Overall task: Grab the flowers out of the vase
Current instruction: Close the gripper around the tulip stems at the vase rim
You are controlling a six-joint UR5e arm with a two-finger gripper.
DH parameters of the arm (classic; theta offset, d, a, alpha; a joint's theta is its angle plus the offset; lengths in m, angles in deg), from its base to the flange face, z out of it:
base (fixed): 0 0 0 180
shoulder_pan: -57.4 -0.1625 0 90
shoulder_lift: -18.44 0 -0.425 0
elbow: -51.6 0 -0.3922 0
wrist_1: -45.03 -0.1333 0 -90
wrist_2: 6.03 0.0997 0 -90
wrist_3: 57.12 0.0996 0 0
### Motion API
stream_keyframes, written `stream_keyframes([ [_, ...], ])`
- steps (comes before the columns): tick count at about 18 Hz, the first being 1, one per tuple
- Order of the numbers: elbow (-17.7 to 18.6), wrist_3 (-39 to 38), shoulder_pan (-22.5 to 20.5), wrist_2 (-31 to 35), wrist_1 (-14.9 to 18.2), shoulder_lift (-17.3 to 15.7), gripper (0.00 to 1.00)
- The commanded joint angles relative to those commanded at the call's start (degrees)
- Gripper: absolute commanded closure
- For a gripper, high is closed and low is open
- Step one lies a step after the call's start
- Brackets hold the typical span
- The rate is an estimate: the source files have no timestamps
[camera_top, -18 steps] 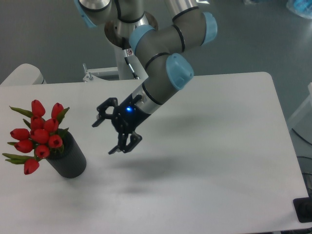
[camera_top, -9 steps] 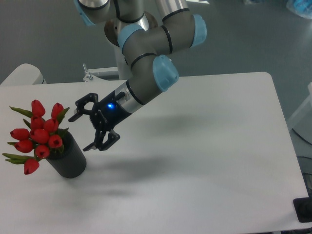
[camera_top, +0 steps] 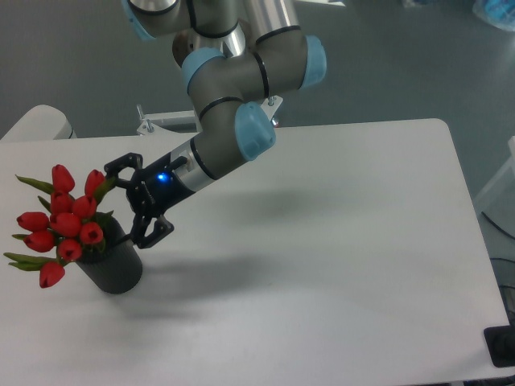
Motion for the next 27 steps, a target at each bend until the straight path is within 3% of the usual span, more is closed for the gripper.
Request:
stream_keyframes([
  [15, -0.7, -0.6, 2.4, -4.0, -2.5, 2.6, 0.00],
  [19, -0.9, -1.1, 2.4, -4.0, -2.5, 2.7, 0.24],
  [25, -0.8, -2.7, 2.3, -3.9, -2.5, 2.4, 0.82],
  [27, -0.9, -2.7, 2.2, -4.0, -2.5, 2.1, 0.90],
])
